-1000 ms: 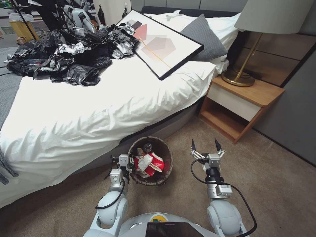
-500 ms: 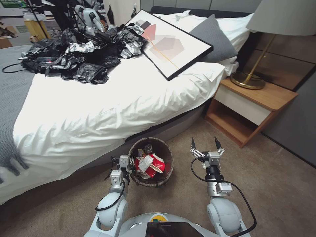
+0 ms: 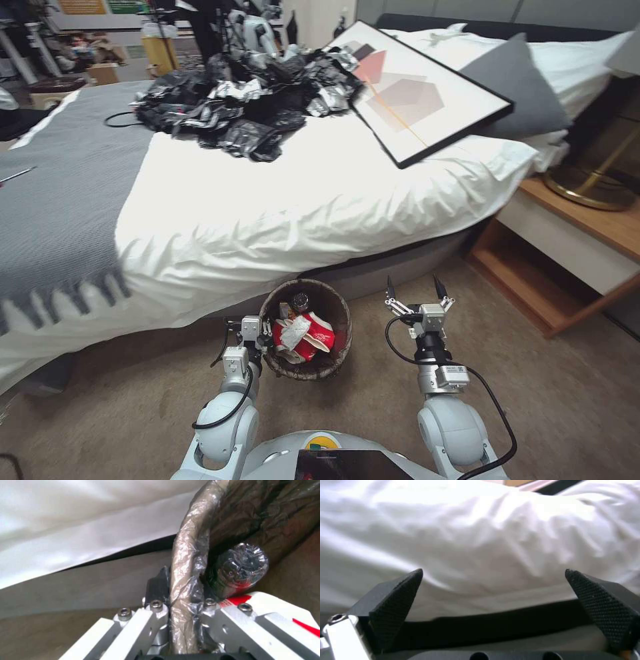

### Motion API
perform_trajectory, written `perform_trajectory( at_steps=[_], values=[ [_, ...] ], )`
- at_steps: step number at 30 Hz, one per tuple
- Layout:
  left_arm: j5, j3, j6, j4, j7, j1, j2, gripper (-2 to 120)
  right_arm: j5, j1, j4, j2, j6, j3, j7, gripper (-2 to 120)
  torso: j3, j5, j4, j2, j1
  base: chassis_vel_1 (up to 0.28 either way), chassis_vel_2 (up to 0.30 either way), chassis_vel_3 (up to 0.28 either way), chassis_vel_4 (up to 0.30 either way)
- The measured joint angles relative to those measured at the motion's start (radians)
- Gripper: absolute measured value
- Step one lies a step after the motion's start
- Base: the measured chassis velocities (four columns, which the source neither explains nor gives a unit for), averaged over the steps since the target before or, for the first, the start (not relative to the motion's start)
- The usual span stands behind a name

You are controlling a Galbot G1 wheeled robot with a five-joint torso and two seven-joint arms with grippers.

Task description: Pick up the trash bin, then pick up the garbage from the floor and place it into the trash bin.

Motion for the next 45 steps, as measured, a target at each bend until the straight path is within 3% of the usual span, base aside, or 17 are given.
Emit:
perform_trajectory(
  at_steps=[45],
  values=[
    [0.001,0.005,0.0,-0.006,0.003,0.009,0.001,5,-0.025,-0.011,0.019,0.008,-0.009,-0.02,-0.011,100,0.0,0.0,0.0,0.0,0.0,0.128,0.127,0.121,0.124]
  ],
)
